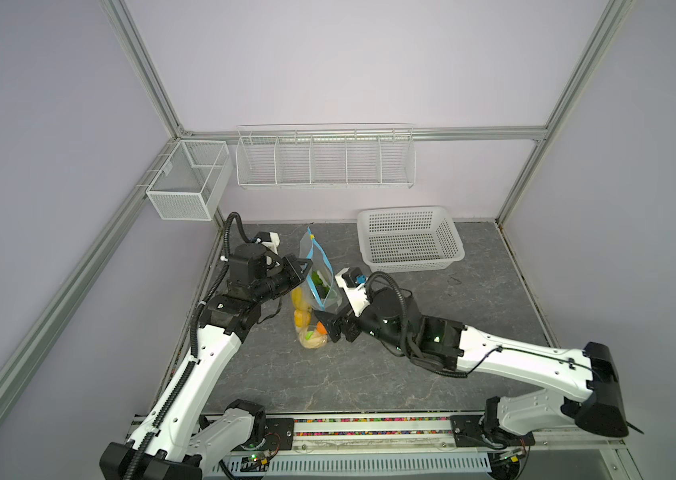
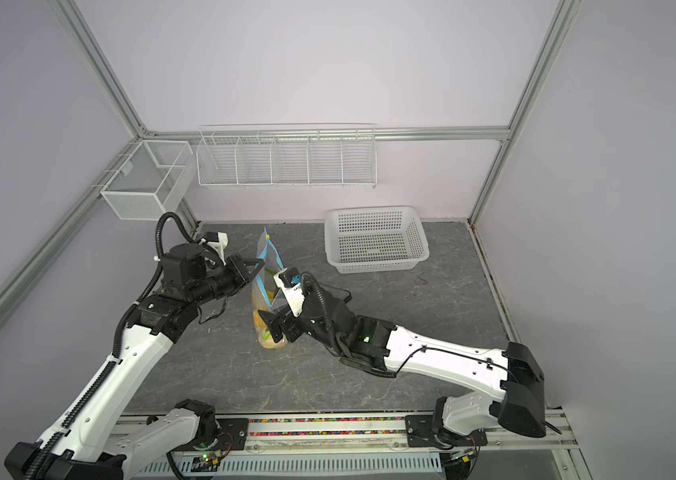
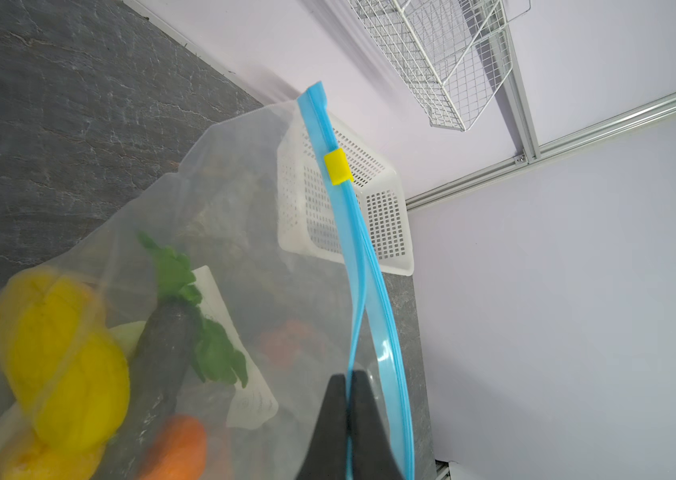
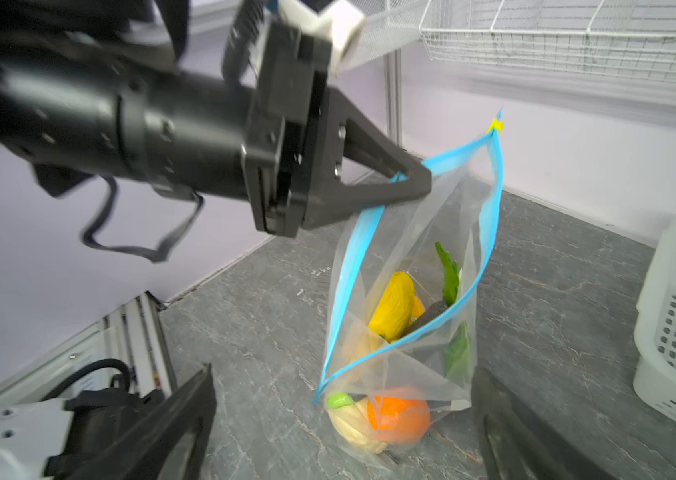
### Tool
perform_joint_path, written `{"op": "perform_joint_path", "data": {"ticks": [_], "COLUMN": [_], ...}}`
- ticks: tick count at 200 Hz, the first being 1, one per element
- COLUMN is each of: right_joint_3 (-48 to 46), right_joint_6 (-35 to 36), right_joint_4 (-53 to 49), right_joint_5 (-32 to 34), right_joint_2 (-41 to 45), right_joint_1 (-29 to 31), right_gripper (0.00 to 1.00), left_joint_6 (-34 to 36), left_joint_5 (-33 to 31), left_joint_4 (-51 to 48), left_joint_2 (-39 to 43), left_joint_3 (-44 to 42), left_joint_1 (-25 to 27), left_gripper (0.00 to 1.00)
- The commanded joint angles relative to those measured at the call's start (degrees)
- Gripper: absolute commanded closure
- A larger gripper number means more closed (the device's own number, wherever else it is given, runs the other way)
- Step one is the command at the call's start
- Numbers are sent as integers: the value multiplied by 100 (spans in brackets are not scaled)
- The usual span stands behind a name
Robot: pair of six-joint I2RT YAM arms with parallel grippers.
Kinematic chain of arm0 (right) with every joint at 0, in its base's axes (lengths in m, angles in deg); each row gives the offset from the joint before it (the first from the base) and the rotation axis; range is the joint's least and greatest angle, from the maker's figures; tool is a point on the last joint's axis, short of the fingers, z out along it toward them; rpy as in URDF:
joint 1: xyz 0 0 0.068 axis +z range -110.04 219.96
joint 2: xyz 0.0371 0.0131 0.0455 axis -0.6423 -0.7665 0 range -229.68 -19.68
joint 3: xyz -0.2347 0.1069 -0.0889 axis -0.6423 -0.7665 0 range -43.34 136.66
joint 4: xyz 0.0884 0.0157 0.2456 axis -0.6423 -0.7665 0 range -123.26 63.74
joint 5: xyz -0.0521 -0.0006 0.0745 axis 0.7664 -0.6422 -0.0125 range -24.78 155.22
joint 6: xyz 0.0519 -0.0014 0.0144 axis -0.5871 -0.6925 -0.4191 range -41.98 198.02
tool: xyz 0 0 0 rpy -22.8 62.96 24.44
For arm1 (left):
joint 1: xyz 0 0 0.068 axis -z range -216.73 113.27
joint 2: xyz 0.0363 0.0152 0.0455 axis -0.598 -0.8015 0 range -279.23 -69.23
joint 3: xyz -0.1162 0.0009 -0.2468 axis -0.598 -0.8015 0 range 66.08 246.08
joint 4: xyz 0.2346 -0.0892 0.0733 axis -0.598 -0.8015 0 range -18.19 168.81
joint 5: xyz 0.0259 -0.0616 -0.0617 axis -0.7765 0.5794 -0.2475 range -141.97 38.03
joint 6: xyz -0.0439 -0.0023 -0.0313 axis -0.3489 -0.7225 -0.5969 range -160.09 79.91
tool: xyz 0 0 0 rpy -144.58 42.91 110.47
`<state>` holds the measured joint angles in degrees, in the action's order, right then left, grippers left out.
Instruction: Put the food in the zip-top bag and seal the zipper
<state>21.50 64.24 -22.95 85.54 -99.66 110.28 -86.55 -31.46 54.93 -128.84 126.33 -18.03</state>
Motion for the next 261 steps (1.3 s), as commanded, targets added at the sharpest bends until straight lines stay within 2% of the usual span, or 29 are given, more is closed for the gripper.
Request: {"op": "perform_joint_path", "data": {"ticks": [1, 15, 38, 50, 64, 90, 124, 174, 193, 210, 216, 244, 258, 261], "right_joint_3": [-52, 231, 1054, 1035, 921, 1197, 1017, 1219, 1181, 1129, 1142, 1187, 1198, 1192], "right_joint_6": [245, 240, -47, -262, -457, -897, -1058, -982, -844, -608, -446, 531, 992, 1090], "right_joint_4": [827, 614, -512, -547, -520, -1322, -1153, -1218, -1183, -1138, -1148, -1264, -1311, -1330], "right_joint_5": [942, 1055, 1286, 1393, 1516, 1633, 1421, 1194, 1055, 700, 582, 212, -319, -479], "right_joint_2": [-205, -515, -867, -878, -870, -844, -765, -828, -761, -685, -634, -431, -366, -359], "right_joint_1": [112, 144, 139, 142, 139, 127, 104, 37, -32, -173, -207, -402, -657, -724], "right_gripper": [2, 2, 6, 14, 27, 48, 60, 87, 93, 93, 94, 93, 93, 93], "left_joint_6": [-3, -22, 88, 156, 224, 265, 171, 143, 181, 239, 241, 433, 642, 705], "left_joint_5": [-124, -139, -117, -189, -212, -263, -204, -306, -358, -416, -408, -177, -289, -305], "left_joint_4": [36, 78, -86, -186, -176, -289, -141, -172, -191, -250, -249, -413, -626, -656], "left_joint_2": [45, 83, 53, 59, 100, 125, 104, 143, 130, 107, 99, 189, 357, 400], "left_joint_3": [138, 104, 249, 337, 352, 400, 360, 349, 366, 425, 441, 802, 995, 1030], "left_joint_1": [-29, -26, -32, -33, -33, -42, -33, -35, -39, -41, -35, -39, -42, -42], "left_gripper": [100, 100, 100, 100, 100, 100, 100, 100, 100, 100, 93, 45, 28, 15]}}
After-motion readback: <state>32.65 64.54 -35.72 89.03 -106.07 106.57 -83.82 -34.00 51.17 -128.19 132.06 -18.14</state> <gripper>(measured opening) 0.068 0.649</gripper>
